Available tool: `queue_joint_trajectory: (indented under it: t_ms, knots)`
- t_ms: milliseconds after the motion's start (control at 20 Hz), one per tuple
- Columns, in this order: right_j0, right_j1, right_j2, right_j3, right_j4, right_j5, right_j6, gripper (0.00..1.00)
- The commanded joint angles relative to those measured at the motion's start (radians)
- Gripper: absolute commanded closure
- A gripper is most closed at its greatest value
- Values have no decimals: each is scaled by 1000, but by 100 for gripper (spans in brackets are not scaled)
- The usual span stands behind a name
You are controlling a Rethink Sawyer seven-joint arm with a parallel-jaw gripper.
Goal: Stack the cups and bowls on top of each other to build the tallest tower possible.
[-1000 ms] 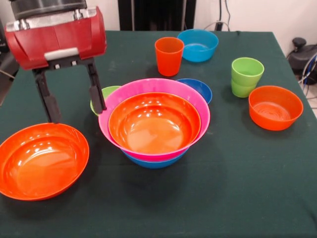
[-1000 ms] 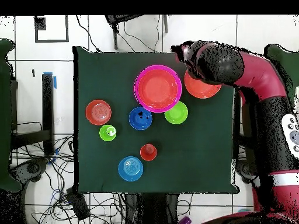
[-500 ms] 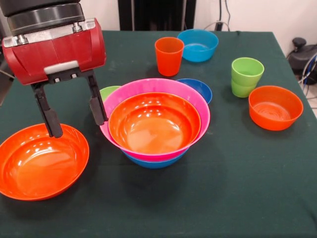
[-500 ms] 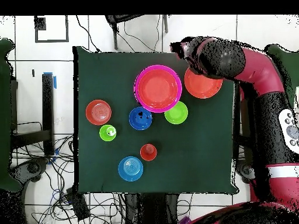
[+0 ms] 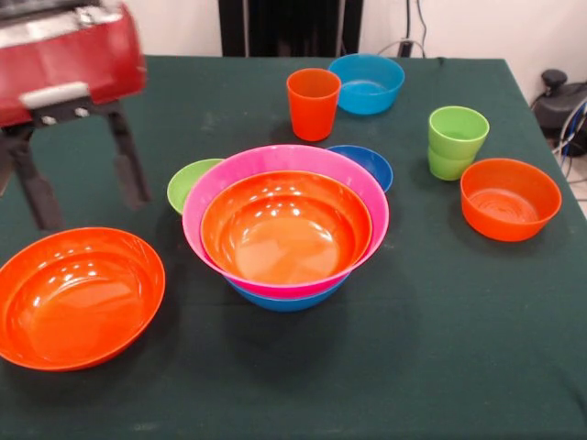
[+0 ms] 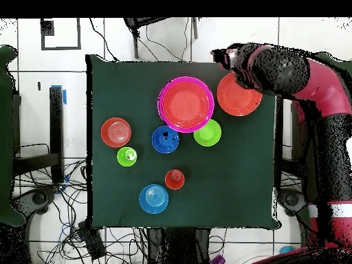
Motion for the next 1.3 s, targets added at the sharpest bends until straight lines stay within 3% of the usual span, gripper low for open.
queue_joint_trajectory:
  t_ms: [50,650,1300]
  knots:
    - [-45,29,23,19,-54,165,-385,0]
    - [-55,65,48,-1,-82,157,-371,0]
    - [-61,53,42,109,-115,58,-274,0]
